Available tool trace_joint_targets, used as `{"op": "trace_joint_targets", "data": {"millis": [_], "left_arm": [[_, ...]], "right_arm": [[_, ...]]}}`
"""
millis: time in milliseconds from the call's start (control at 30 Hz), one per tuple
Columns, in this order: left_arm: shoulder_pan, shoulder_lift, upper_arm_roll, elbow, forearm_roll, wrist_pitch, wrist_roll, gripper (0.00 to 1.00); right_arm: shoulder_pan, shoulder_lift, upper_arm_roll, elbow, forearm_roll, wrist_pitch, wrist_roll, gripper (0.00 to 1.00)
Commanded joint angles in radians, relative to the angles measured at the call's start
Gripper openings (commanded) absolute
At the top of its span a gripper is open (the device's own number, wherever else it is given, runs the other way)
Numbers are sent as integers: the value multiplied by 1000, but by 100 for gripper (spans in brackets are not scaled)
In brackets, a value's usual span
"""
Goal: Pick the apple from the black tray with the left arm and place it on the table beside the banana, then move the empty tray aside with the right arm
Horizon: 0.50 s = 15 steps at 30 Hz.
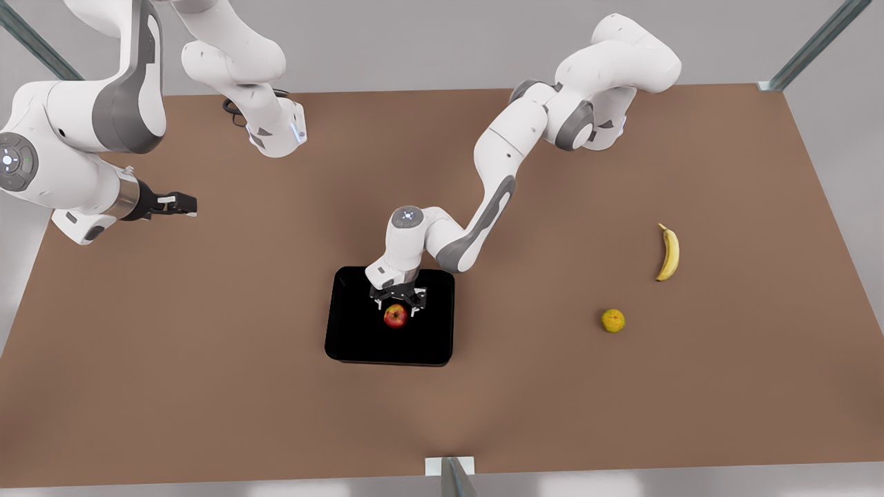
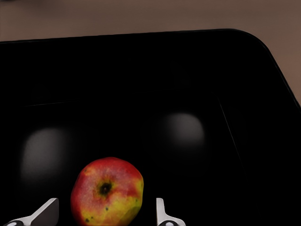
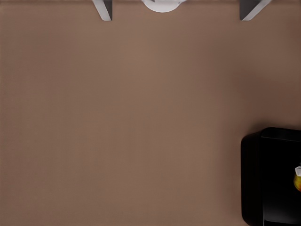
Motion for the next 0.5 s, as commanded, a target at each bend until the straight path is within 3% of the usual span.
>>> {"op": "trace_joint_targets", "data": {"millis": [0,467], "left_arm": [[-1,0,-1,1,2,2,-14,100],[-2,25,3,13,2,43,-19,100]], "right_arm": [[-4,-1,-1,0,1,0,0,100],[-4,-1,-1,0,1,0,0,100]]}}
